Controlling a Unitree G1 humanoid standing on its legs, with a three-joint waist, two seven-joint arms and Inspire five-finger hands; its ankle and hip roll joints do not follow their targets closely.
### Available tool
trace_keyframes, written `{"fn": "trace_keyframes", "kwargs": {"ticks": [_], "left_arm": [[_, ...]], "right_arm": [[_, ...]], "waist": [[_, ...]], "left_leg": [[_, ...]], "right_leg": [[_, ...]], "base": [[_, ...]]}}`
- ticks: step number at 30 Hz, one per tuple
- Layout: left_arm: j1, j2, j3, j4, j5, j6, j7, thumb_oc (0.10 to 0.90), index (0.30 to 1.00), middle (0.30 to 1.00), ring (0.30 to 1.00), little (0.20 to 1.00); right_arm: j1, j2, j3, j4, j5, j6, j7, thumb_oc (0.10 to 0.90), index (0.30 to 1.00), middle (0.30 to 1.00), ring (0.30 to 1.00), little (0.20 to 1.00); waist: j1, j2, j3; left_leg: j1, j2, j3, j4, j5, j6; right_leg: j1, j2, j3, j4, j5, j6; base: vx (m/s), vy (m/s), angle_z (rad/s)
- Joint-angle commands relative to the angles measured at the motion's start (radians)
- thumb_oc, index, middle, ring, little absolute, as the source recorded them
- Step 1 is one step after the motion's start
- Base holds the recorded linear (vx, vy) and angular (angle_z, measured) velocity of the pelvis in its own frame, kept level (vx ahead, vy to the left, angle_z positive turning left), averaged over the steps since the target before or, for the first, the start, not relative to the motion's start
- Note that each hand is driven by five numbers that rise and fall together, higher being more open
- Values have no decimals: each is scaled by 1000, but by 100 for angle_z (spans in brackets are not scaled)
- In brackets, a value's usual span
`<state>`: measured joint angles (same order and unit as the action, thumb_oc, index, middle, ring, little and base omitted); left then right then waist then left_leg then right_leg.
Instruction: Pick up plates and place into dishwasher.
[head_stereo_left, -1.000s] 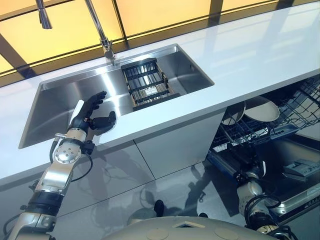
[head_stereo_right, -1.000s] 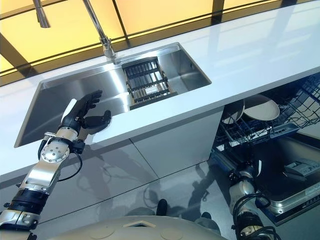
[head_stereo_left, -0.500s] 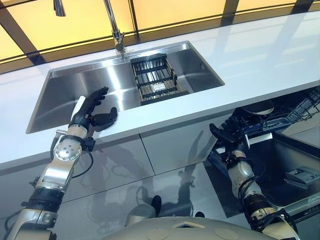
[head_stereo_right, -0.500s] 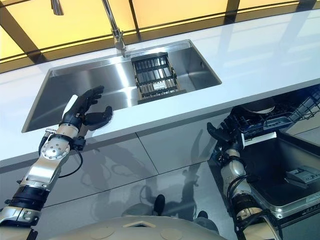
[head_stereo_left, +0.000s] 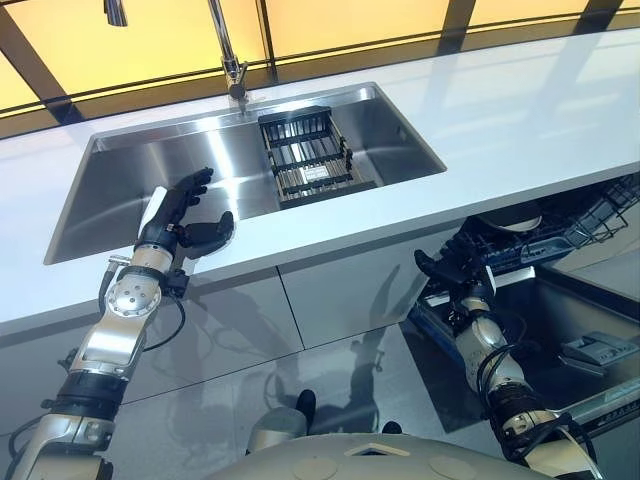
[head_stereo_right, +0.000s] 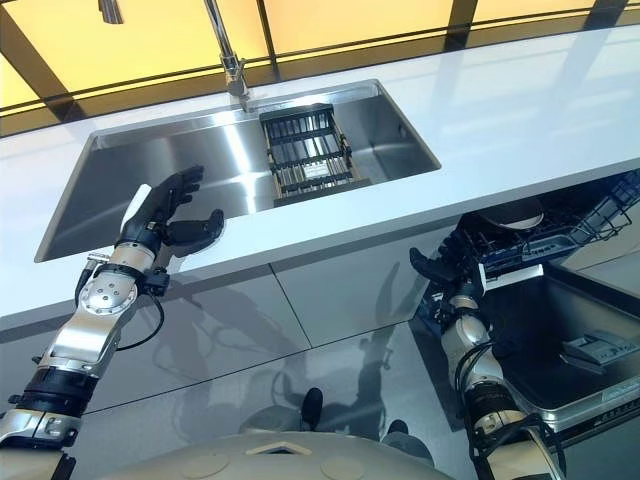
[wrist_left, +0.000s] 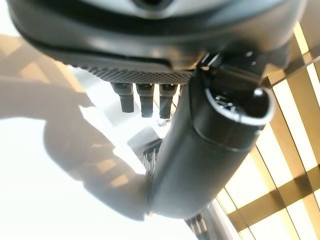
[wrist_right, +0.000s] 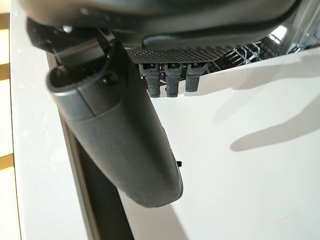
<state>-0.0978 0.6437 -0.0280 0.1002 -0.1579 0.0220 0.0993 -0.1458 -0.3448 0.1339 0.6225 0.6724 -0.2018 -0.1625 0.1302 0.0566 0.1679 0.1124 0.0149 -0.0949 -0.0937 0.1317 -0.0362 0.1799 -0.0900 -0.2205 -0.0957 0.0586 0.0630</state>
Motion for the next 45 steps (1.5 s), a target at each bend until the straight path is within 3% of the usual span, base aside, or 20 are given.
{"fn": "trace_keyframes", "kwargs": {"ticks": [1,7,11,19,25,27,31,37,41,45], "left_arm": [[-50,53,29,3,21,-52,62,800,900,900,900,900],[-6,36,109,-7,30,-93,107,800,900,900,900,900],[-4,51,159,-9,28,-110,118,800,900,900,900,900],[-30,106,186,12,2,-101,106,800,900,900,900,900],[-56,144,169,23,-17,-100,94,800,900,900,900,900],[-72,162,160,28,-27,-104,95,800,900,900,900,900],[-124,187,136,28,-65,-133,117,800,900,900,900,900],[-250,200,91,16,-101,-232,188,800,900,900,900,900],[-299,193,62,14,-99,-236,213,800,900,900,900,900],[-343,185,40,14,-88,-230,252,800,900,900,900,900]], "right_arm": [[-75,-26,-7,-129,-61,-64,11,800,900,900,900,900],[85,-27,-128,-254,-225,-108,-120,800,900,900,900,900],[147,-50,-242,-297,-250,-140,-200,800,900,900,900,900],[184,-78,-352,-173,-209,-170,-310,800,900,900,900,900],[173,-88,-385,-15,-132,-187,-335,800,900,900,900,900],[162,-99,-387,32,-98,-177,-324,800,900,900,900,900],[121,-120,-387,123,48,-215,-245,800,900,900,900,900],[-27,-149,-357,190,277,-314,-154,800,900,900,900,900],[-93,-161,-343,221,358,-327,-88,800,900,900,900,900],[-161,-165,-324,229,528,-322,85,800,900,900,900,900]], "waist": [[-31,-36,-74],[-107,-39,-66],[-147,-41,-55],[-177,-36,-45],[-175,-29,-29],[-171,-25,-19],[-159,-16,35],[-134,6,200],[-123,19,247],[-117,37,294]], "left_leg": [[59,-86,89,23,-187,40],[73,-76,128,17,-195,51],[79,-71,149,14,-202,53],[75,-62,181,18,-207,50],[57,-56,187,50,-215,50],[44,-54,184,71,-218,51],[-34,-50,168,170,-227,50],[-252,-47,122,374,-240,40],[-341,-51,105,441,-241,31],[-436,-63,93,503,-240,28]], "right_leg": [[-9,23,26,20,-73,21],[-23,31,84,48,-83,28],[-34,33,110,59,-86,36],[-51,39,132,69,-88,42],[-67,37,134,99,-97,42],[-80,34,132,122,-103,41],[-137,22,127,203,-123,30],[-296,-1,103,356,-145,-18],[-368,1,92,414,-161,-41],[-467,1,90,491,-178,-63]], "base": [[-71,-15,-14],[-74,-36,-29],[-71,-76,-24],[-43,-72,-23],[11,-91,-13],[23,-104,0],[-80,-107,-2],[-257,-90,6],[-120,-55,13],[-115,-5,1]]}}
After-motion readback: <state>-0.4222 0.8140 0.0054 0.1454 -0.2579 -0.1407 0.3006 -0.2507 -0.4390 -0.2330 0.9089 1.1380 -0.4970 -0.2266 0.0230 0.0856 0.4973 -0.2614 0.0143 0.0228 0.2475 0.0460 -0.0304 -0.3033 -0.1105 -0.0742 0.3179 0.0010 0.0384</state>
